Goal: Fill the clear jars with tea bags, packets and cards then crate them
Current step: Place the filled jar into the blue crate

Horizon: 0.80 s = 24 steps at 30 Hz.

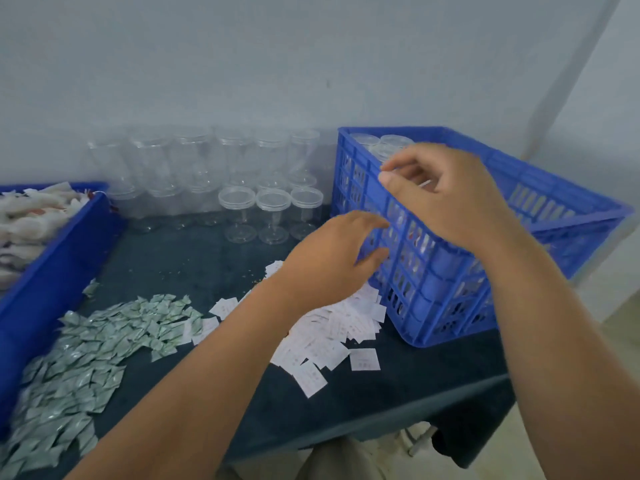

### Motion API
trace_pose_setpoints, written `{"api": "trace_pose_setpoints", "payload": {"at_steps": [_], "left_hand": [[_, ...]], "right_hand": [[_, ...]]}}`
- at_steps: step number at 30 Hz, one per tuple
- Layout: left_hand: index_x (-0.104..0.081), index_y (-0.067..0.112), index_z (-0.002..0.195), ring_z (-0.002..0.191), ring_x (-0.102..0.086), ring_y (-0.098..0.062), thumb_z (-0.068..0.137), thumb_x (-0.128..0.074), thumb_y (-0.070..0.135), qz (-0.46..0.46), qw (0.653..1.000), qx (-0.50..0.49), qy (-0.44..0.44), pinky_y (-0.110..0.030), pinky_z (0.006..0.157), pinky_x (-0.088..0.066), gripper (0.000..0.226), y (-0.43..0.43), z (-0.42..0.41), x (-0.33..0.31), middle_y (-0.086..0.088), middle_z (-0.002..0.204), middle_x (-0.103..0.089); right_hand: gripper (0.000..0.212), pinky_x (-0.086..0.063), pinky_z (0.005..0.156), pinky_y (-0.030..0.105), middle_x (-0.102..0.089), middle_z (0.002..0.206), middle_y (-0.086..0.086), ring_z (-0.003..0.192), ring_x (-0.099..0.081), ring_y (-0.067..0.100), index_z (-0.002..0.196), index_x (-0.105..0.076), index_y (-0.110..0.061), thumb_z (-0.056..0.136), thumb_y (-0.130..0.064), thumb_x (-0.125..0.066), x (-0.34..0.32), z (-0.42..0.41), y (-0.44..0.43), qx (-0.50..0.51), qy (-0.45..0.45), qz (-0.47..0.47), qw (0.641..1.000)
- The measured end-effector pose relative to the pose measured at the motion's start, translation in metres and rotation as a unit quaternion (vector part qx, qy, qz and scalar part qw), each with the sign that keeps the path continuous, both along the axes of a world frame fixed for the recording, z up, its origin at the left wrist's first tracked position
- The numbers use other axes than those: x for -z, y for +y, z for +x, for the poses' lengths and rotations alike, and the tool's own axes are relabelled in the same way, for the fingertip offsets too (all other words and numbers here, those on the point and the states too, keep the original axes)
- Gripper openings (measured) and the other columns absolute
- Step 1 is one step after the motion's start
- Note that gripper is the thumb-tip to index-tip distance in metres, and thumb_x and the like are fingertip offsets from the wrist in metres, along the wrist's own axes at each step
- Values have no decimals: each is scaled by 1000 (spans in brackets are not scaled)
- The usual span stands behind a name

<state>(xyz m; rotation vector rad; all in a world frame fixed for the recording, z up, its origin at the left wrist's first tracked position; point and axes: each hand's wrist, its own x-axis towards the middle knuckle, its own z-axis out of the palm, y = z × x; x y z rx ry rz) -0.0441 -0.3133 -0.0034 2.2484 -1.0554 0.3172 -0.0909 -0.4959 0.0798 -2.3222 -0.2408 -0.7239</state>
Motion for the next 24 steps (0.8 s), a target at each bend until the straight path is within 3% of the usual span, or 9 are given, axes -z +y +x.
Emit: {"api": "trace_pose_setpoints", "payload": {"at_steps": [3, 6, 9, 12, 16, 18, 19, 21, 24], "left_hand": [[-64, 35, 128, 91, -63, -3, 106, -53, 42, 7, 995, -80, 57, -27, 80, -53, 26, 61, -9, 30, 19, 102, -69], [-68, 36, 107, 75, -60, -9, 107, -46, 45, 47, 976, -193, 94, -33, 67, -51, 23, 121, -18, 81, 15, 79, -66], [-63, 27, 88, 66, -58, -12, 107, -36, 54, 73, 941, -311, 111, -32, 57, -46, 42, 174, -26, 130, 11, 67, -61], [-45, 20, 65, 53, -52, -16, 105, -42, 55, 22, 919, -386, 79, -34, 50, -38, 54, 204, -28, 164, 5, 55, -51], [-42, 18, 61, 47, -48, -16, 103, -47, 56, -23, 905, -415, 92, -35, 47, -37, 57, 214, -24, 182, 3, 50, -47], [-40, 18, 61, 49, -47, -16, 99, -44, 60, -43, 900, -419, 111, -34, 47, -37, 57, 215, -20, 185, 2, 54, -50], [-40, 18, 63, 49, -47, -16, 97, -43, 61, -54, 898, -420, 120, -34, 47, -37, 55, 215, -20, 186, 4, 57, -52], [-45, 22, 66, 52, -49, -15, 94, -45, 61, -71, 899, -413, 128, -33, 48, -39, 48, 215, -19, 188, 12, 64, -57], [-47, 22, 68, 57, -53, -17, 92, -48, 60, -79, 906, -396, 129, -32, 48, -40, 44, 217, -19, 193, 12, 66, -59]], "right_hand": [[7, -49, 76, 9, -74, 93, -20, 88, -70, 2, 100, -77, -34, 97, -39, -72, 44, 3, 40, -72, 38, 22, 996], [5, -53, 74, 17, -74, 89, -21, 87, -71, 4, 95, -76, -35, 99, -34, -74, 99, 13, 79, -114, 126, 10, 985], [18, -49, 66, 18, -71, 81, -21, 80, -69, 4, 85, -73, -31, 102, -34, -68, 157, 17, 118, -98, 124, -12, 987], [33, -52, 60, 34, -64, 66, -9, 65, -63, 16, 74, -63, -24, 104, -38, -61, 205, 16, 155, -77, 120, 9, 990], [48, -44, 50, 39, -52, 55, -5, 54, -51, 20, 64, -51, -20, 101, -50, -51, 220, 42, 190, -68, 94, -93, 989], [31, -48, 61, 33, -63, 73, -12, 67, -58, 10, 78, -62, -26, 100, -48, -58, 208, 75, 200, -81, 97, -138, 982], [20, -52, 74, 32, -69, 94, -14, 86, -63, 9, 96, -69, -28, 100, -46, -62, 201, 95, 203, -93, 109, -157, 977], [40, -49, 104, 39, -61, 133, -1, 123, -56, 21, 133, -65, -22, 99, -44, -68, 184, 139, 209, -89, 120, -212, 966], [64, -35, 121, 51, -44, 156, 14, 146, -40, 37, 153, -50, -17, 99, -46, -68, 160, 197, 220, -49, 79, -286, 954]]}}
